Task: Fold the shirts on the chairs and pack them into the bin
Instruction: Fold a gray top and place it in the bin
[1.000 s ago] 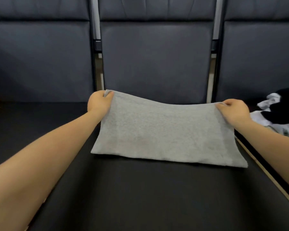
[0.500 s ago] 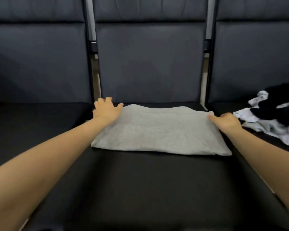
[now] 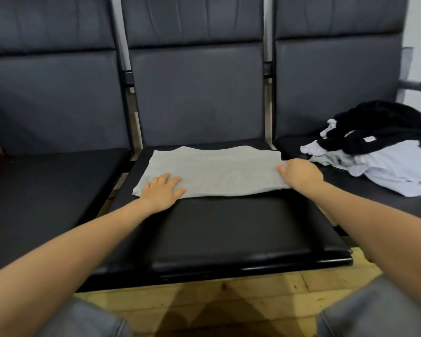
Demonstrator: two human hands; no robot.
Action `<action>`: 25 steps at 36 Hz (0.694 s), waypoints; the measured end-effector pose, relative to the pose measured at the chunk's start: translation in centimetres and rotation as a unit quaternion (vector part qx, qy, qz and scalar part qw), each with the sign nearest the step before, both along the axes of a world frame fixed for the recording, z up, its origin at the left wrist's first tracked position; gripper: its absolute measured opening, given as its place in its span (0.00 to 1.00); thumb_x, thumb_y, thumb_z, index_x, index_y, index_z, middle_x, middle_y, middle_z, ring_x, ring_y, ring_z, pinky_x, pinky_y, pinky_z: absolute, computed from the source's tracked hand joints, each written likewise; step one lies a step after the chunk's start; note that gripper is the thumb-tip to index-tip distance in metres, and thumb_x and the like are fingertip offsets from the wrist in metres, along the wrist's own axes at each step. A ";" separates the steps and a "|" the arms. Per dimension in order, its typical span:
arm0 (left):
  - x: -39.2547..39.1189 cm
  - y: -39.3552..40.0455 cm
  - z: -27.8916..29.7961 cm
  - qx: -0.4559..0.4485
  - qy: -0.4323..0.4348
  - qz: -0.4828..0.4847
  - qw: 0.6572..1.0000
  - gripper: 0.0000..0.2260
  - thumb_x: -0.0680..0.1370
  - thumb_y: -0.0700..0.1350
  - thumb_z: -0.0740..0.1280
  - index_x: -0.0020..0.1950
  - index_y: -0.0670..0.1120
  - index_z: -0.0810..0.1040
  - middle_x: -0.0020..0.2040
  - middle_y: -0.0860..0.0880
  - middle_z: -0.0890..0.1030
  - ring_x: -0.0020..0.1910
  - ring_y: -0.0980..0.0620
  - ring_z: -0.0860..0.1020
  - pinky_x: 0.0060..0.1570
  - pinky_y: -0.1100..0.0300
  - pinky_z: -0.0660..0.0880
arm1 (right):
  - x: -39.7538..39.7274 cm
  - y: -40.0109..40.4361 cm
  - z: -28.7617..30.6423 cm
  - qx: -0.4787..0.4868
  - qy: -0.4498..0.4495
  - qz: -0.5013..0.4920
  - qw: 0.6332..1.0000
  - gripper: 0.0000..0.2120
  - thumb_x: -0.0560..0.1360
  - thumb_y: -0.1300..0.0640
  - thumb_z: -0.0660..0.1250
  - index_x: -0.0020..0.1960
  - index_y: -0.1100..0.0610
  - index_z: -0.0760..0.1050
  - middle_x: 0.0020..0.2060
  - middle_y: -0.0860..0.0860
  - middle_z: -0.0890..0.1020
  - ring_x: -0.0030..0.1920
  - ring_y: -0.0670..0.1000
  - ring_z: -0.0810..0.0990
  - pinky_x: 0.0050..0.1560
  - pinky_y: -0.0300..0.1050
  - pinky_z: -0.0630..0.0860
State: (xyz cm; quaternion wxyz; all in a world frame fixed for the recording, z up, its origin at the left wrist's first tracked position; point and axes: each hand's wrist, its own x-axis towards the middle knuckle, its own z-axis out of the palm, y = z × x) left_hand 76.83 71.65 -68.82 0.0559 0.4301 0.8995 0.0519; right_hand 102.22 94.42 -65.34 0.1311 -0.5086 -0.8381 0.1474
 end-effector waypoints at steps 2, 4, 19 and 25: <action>0.2 -0.7 0.1 -0.009 -0.004 -0.001 1.000 0.24 0.82 0.61 0.51 0.78 0.57 0.57 0.79 0.48 0.53 0.77 0.45 0.52 0.74 0.49 0.50 | 1.3 -0.1 0.4 -0.004 -0.008 -0.023 1.000 0.18 0.82 0.51 0.53 0.54 0.60 0.78 0.57 0.60 0.80 0.58 0.61 0.76 0.51 0.49 0.68; 0.2 -1.0 0.2 -0.018 -0.005 -0.002 1.000 0.24 0.82 0.61 0.51 0.78 0.58 0.56 0.79 0.49 0.52 0.77 0.45 0.52 0.74 0.48 0.50 | 2.2 -0.2 0.6 -0.013 -0.032 -0.046 0.998 0.16 0.83 0.55 0.53 0.61 0.60 0.76 0.60 0.59 0.78 0.61 0.61 0.75 0.55 0.51 0.70; 1.3 -2.2 2.2 -0.009 0.025 -0.013 1.000 0.24 0.74 0.66 0.63 0.68 0.58 0.70 0.66 0.51 0.69 0.68 0.48 0.67 0.65 0.51 0.65 | 1.0 -0.9 0.2 -0.052 0.033 0.028 0.998 0.18 0.83 0.55 0.54 0.59 0.68 0.74 0.59 0.62 0.78 0.59 0.61 0.76 0.51 0.46 0.67; 0.4 -1.4 1.5 0.103 0.098 -0.030 0.989 0.15 0.76 0.62 0.63 0.52 0.52 0.77 0.49 0.52 0.73 0.55 0.49 0.74 0.52 0.55 0.69 | -0.9 -0.8 0.8 -0.100 -0.019 -0.015 0.995 0.30 0.74 0.37 0.65 0.64 0.59 0.73 0.60 0.55 0.77 0.60 0.57 0.76 0.56 0.49 0.72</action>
